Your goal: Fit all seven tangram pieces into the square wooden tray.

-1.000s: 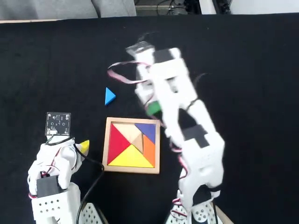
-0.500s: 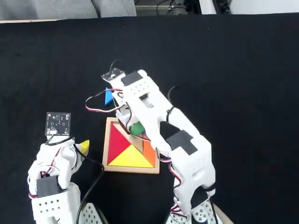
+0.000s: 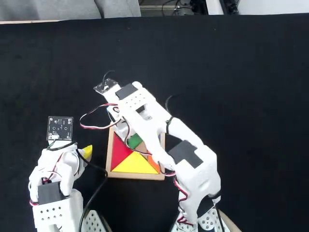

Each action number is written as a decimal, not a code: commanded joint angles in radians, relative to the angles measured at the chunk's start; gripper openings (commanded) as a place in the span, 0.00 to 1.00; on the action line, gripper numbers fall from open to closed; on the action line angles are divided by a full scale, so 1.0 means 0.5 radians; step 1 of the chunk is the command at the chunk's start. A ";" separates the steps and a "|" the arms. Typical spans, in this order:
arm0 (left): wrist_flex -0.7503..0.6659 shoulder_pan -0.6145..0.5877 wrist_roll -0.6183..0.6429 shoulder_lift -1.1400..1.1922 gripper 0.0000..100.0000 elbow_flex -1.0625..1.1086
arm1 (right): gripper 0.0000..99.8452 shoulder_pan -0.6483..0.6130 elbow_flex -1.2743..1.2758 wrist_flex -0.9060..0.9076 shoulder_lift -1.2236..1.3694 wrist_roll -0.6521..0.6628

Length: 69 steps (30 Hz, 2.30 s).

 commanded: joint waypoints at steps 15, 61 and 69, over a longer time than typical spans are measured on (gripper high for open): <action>-0.006 0.020 0.009 -0.009 0.31 -0.008 | 0.08 0.046 -0.008 0.021 -0.502 0.172; 0.307 0.523 0.669 2.900 0.30 -2.773 | 0.01 1.046 0.628 -0.896 -0.674 0.015; 0.457 0.717 0.779 4.112 0.30 -3.828 | 0.01 1.221 0.631 -1.003 -0.658 0.015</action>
